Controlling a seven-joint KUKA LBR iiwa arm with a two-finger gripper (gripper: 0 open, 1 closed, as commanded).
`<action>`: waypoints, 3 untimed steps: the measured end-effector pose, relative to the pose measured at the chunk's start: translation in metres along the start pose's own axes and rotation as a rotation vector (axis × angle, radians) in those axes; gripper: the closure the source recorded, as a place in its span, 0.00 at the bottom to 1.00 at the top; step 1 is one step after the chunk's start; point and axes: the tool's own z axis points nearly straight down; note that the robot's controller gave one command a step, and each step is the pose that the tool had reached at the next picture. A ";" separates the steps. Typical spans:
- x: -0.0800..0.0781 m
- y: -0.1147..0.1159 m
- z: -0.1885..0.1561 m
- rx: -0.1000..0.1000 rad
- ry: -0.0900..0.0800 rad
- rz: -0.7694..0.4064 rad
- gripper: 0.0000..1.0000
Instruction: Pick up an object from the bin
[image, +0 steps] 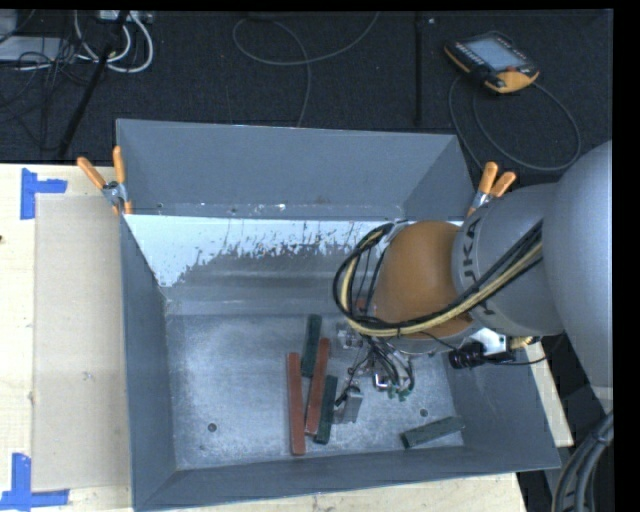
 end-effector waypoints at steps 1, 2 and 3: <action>0.012 0.018 0.001 0.000 0.001 0.165 0.00; 0.028 0.032 0.002 0.001 0.001 -0.061 0.00; 0.026 0.089 0.003 -0.001 -0.003 -0.420 1.00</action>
Offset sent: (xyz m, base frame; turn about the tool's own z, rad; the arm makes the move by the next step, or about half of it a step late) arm -0.0403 0.0518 -0.0025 -0.2925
